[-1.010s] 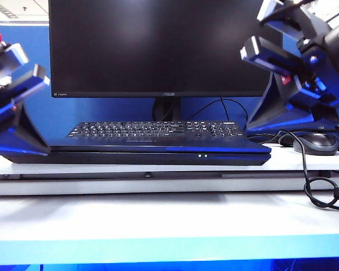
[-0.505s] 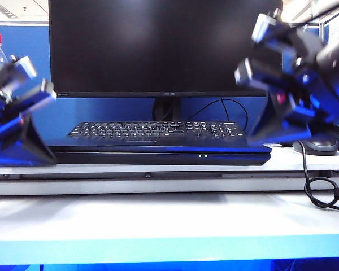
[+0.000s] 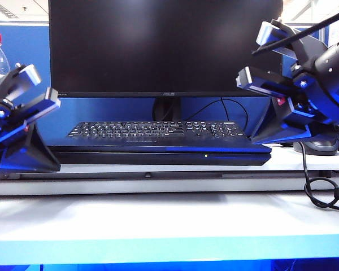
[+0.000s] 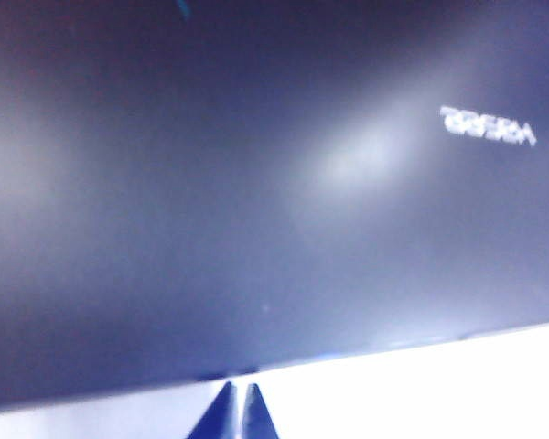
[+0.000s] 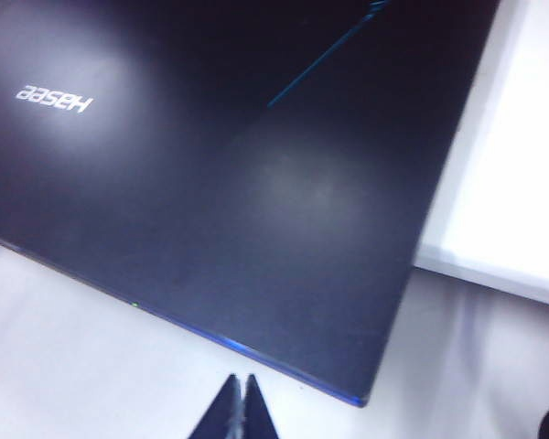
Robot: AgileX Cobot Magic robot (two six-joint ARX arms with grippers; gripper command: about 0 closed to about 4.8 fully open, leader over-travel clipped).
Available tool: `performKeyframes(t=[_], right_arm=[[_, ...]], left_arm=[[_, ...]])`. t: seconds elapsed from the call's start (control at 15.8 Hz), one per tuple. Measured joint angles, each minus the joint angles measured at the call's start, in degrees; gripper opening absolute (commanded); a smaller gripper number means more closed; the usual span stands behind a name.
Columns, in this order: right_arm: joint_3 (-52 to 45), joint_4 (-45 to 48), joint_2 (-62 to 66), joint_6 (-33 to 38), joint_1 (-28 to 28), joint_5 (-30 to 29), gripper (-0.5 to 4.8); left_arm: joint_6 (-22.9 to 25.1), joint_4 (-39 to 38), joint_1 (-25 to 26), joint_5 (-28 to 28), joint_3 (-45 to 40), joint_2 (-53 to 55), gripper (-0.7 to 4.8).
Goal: Open the lid of the black laptop.
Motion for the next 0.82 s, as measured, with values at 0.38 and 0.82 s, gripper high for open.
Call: performKeyframes(t=[0.38, 0.82], right_arm=[[0.0, 1.4, 2.8, 0.0, 0.0, -1.2, -0.01], [0.0, 2.7, 5.8, 0.0, -0.3, -1.3, -0.01]], left_arm=[[0.2, 0.4, 0.0, -1.7, 0.0, 0.7, 0.25], [0.2, 2.1, 0.0, 2.0, 0.0, 0.7, 0.25]])
